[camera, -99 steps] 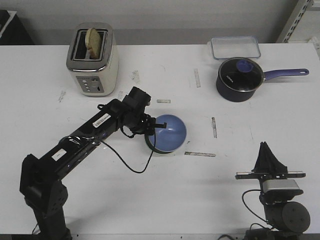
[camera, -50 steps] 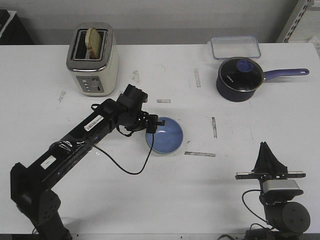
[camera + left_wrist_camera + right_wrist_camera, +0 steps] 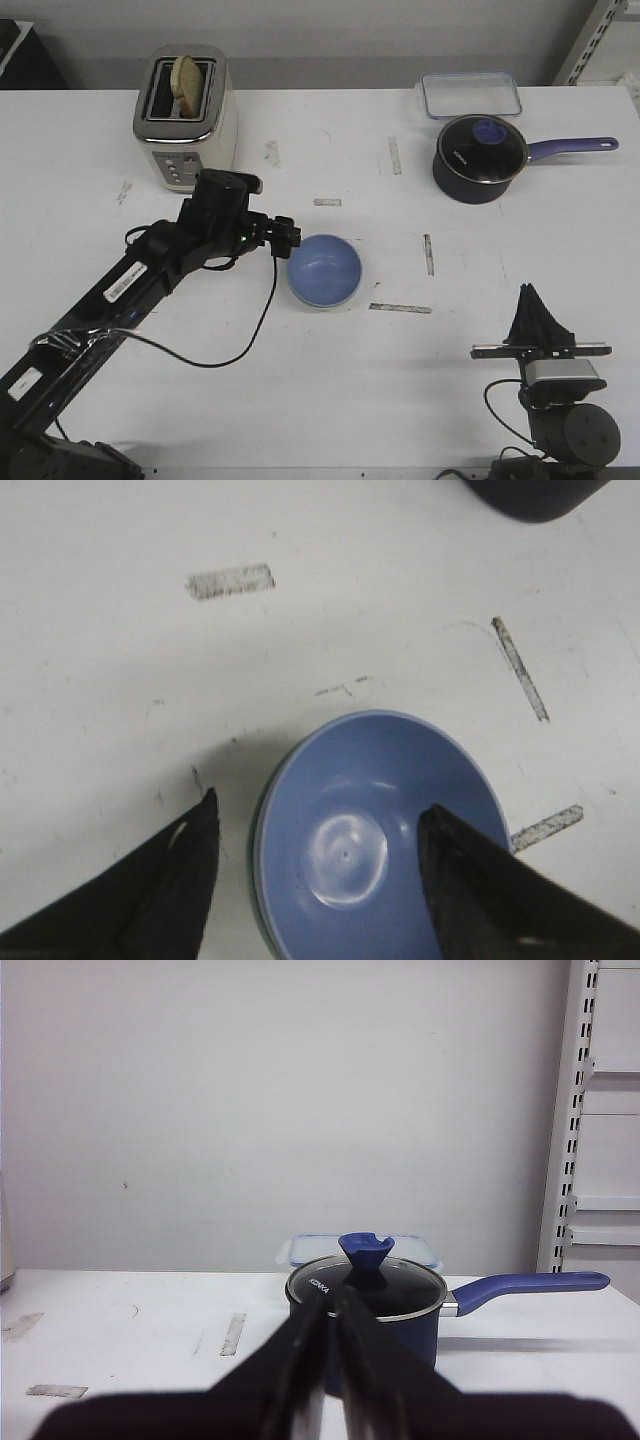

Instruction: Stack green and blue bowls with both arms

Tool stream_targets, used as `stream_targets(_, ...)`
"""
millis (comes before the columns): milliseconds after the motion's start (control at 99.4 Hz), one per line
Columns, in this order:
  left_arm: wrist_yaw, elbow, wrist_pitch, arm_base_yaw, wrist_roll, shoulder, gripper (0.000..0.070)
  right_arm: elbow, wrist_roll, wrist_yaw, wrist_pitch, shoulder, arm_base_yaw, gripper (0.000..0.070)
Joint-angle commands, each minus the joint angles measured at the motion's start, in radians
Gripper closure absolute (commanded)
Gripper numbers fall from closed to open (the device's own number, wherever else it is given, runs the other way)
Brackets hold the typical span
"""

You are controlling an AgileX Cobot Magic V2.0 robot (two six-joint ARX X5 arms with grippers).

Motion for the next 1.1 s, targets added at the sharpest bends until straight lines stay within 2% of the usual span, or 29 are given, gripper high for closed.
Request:
stream_targets(0,-0.002,-0.072,0.107,0.008,0.082,-0.055,0.0327,0.000,-0.012,-0.002,0.010,-0.002,-0.001,0.0697)
stream_targets(191,-0.002,-0.359,0.418,0.076,0.173,-0.277,0.0358,0.000,-0.012,-0.002,0.010,-0.002,-0.001,0.0697)
stream_targets(312,-0.010,-0.506,0.534,0.119,0.241,-0.411,0.0535,0.000,-0.012,-0.002,0.010,-0.002,-0.001,0.0697)
stream_targets(463,-0.103,-0.630,0.546,0.154,0.260,-0.563,0.0700,0.000,-0.012,-0.002,0.010,-0.002,-0.001,0.0697)
stream_targets(664,-0.232,-0.769,0.552,0.211,0.260,-0.754,0.0699,0.000,-0.012,-0.002,0.010,-0.002,-0.001,0.0697)
stream_targets(1087,-0.232,-1.058,0.545,0.360,0.260,-1.201,0.0699,0.000,-0.012,-0.002,0.010,-0.002,-0.001,0.0697)
